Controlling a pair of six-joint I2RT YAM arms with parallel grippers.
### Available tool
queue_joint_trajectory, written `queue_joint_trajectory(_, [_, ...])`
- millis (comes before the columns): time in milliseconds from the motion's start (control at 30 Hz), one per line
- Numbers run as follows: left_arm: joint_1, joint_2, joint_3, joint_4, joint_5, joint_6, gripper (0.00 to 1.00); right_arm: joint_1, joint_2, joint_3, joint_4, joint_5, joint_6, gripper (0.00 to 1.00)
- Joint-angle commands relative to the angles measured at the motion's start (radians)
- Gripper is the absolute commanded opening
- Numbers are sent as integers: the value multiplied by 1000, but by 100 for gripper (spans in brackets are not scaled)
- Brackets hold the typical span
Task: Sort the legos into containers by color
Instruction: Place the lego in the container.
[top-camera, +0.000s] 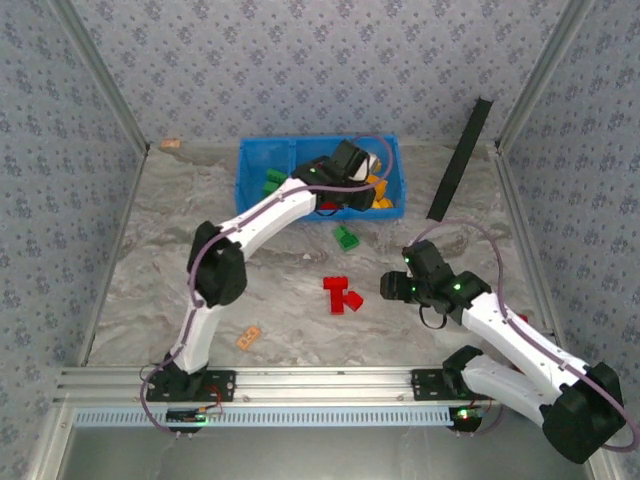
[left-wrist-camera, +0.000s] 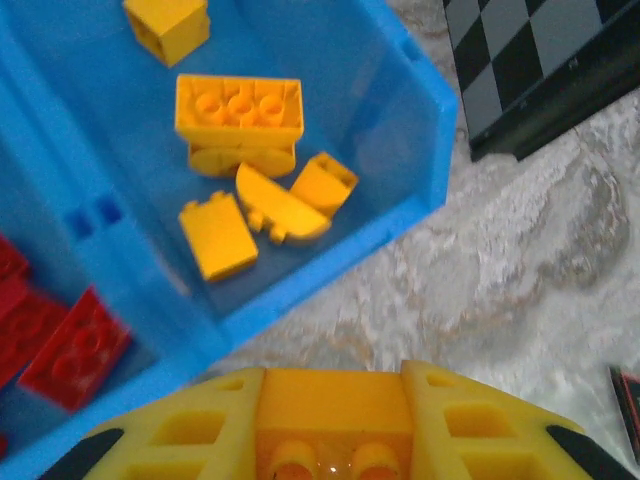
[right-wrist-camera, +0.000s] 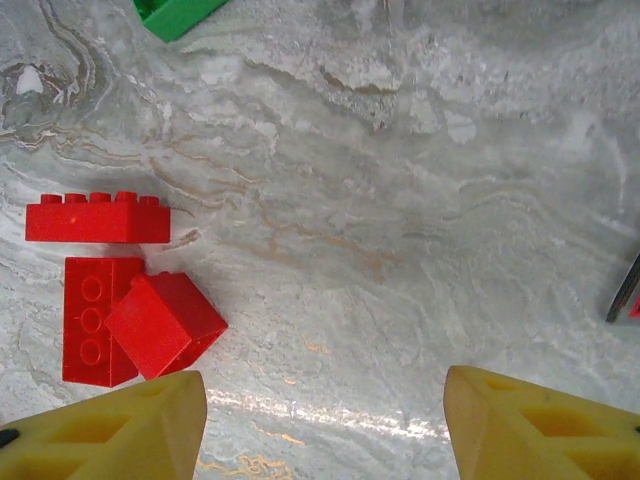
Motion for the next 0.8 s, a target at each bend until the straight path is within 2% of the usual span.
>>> queue_joint_trajectory(0, [-1,128,158,-4,-31,12,30,19,-17,-29,9,-11,84,66])
queue_joint_trajectory(167, [-7,319,419,-67,-55,28,30,41,-51,-43,-16,5,111,66])
queue_joint_trajectory(267, [-7,390,508,-80,-77,31,30,47,-80,-63,-22,5,130,67])
queue_joint_trajectory(433, [-6,424,520,-49,-100,31,35,52,-122,-93,-24,1,165,67])
queue_joint_trajectory(633, [-8,427,520,-49,-73,5,51,57,-132,-107,-27,2,174,67])
queue_joint_trajectory(767, [-15,388,520,-64,-63,33,54,58,-131,-109,-18,5,169,67])
